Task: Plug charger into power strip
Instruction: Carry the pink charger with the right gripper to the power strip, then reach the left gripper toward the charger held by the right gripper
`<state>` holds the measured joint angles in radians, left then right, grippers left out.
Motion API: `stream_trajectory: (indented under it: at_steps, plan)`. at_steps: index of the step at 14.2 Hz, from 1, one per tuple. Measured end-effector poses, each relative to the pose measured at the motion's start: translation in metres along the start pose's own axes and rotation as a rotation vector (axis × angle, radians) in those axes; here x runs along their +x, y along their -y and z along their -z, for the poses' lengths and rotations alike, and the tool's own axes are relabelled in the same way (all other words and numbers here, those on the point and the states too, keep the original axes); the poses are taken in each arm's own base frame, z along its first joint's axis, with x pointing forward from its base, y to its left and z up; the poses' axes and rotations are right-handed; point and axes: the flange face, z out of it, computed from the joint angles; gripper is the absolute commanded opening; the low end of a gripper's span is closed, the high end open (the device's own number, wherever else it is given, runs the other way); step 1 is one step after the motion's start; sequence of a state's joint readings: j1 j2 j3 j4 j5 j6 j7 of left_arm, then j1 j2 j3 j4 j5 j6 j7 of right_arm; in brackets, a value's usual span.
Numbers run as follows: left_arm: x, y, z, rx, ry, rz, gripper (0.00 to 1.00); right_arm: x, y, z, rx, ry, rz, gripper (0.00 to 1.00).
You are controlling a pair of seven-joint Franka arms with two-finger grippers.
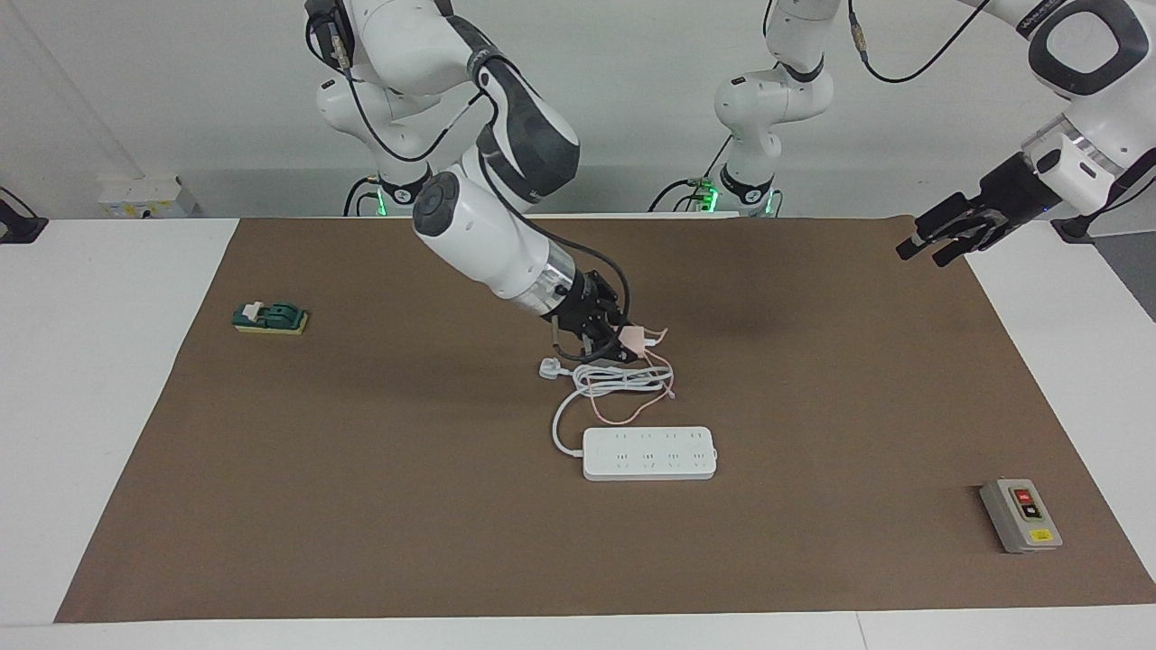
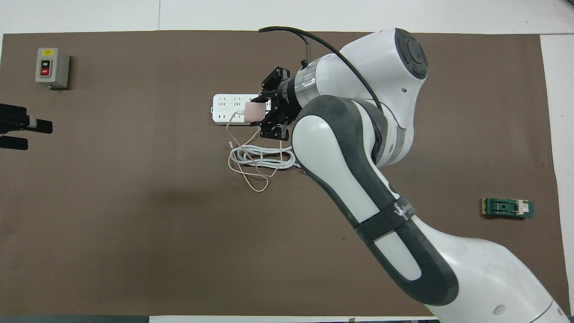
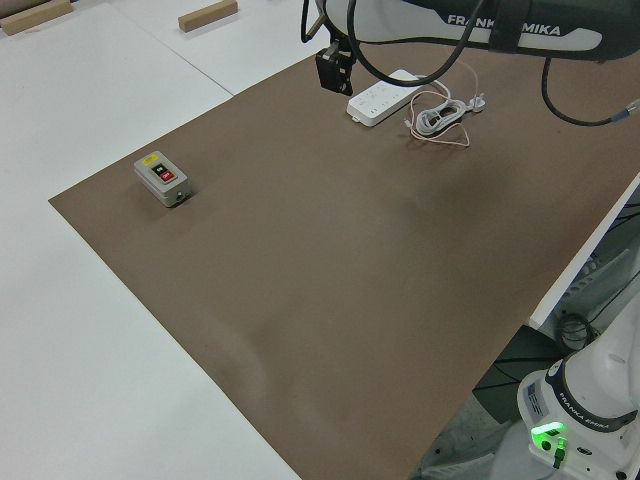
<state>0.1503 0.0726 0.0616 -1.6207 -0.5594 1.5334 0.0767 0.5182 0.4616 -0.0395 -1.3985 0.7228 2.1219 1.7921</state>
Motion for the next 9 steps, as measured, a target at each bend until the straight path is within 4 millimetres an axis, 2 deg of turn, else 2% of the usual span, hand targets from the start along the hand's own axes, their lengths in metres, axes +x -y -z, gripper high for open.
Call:
stream_trajectory:
  at_steps: [2,4,7,9]
  plan:
    - [0.023,0.018,-0.026,-0.157,0.023,-0.048,1.0,-0.012,-0.008,-0.013,0.012,0.005,0.005,0.0]
    - [0.043,0.039,-0.056,-0.306,0.028,-0.108,1.0,-0.015,-0.011,-0.02,0.005,0.003,0.01,0.0]
    - [0.06,0.057,-0.095,-0.509,0.019,-0.139,1.0,-0.012,-0.011,-0.023,0.001,-0.001,0.006,0.0]
    - [0.063,0.064,-0.126,-0.645,0.03,-0.179,1.0,-0.012,-0.011,-0.024,-0.001,-0.002,0.005,0.0]
